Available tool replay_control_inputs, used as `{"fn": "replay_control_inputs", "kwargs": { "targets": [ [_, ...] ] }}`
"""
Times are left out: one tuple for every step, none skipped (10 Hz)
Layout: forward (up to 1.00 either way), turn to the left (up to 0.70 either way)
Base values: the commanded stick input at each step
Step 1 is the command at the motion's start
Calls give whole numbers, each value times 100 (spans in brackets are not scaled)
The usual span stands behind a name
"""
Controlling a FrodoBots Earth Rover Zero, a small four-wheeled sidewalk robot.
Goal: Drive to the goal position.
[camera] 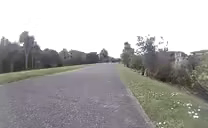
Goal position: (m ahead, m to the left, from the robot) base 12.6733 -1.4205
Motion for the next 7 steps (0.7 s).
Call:
{"fn": "replay_control_inputs", "kwargs": {
  "targets": [
    [85, 0],
    [85, 0],
    [85, 0],
    [85, 0],
    [85, 0],
    [85, 0],
    [85, 0]
  ]
}}
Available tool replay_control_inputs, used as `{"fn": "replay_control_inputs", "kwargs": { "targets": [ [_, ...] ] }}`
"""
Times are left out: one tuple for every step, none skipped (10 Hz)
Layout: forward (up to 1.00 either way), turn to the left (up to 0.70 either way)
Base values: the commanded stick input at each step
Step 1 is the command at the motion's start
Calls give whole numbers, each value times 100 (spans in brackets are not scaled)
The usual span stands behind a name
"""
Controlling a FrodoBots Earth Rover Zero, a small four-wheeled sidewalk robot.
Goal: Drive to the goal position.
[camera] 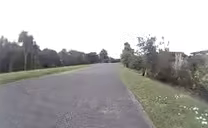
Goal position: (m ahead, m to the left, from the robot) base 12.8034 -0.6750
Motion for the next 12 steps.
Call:
{"fn": "replay_control_inputs", "kwargs": {
  "targets": [
    [85, 0],
    [85, 0],
    [85, 0],
    [85, 0],
    [85, 0],
    [85, 0],
    [85, 0],
    [85, 0],
    [85, 0],
    [85, 0],
    [85, 0],
    [85, 0]
  ]
}}
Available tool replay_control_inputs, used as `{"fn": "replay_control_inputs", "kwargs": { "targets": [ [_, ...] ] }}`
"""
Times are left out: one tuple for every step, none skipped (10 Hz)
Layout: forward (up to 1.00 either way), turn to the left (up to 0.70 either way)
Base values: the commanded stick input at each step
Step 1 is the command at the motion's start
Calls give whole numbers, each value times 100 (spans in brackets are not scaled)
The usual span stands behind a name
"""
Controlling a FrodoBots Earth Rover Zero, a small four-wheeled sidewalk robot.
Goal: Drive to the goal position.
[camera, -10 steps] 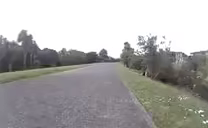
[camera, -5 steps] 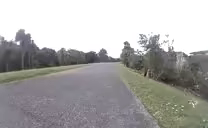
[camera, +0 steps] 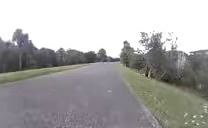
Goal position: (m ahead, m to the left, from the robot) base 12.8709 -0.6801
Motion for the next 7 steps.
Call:
{"fn": "replay_control_inputs", "kwargs": {
  "targets": [
    [85, 0],
    [85, 0],
    [85, 0],
    [85, 0],
    [85, 0],
    [85, 0],
    [85, 0]
  ]
}}
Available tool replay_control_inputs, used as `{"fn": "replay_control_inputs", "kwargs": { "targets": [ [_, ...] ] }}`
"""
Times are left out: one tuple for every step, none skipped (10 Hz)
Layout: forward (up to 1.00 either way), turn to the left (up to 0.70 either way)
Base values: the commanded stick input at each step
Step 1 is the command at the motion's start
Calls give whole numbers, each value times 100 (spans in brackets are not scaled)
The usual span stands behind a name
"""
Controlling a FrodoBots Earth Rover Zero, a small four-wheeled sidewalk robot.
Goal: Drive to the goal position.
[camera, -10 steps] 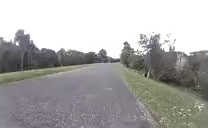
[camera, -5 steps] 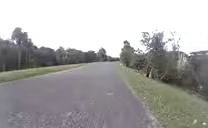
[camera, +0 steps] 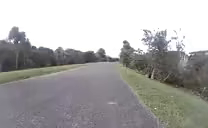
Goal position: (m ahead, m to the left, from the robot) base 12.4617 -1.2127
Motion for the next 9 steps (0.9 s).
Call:
{"fn": "replay_control_inputs", "kwargs": {
  "targets": [
    [85, 0],
    [85, 0],
    [85, 0],
    [85, 0],
    [85, 0],
    [85, 0],
    [85, 0],
    [85, 0],
    [85, 0]
  ]
}}
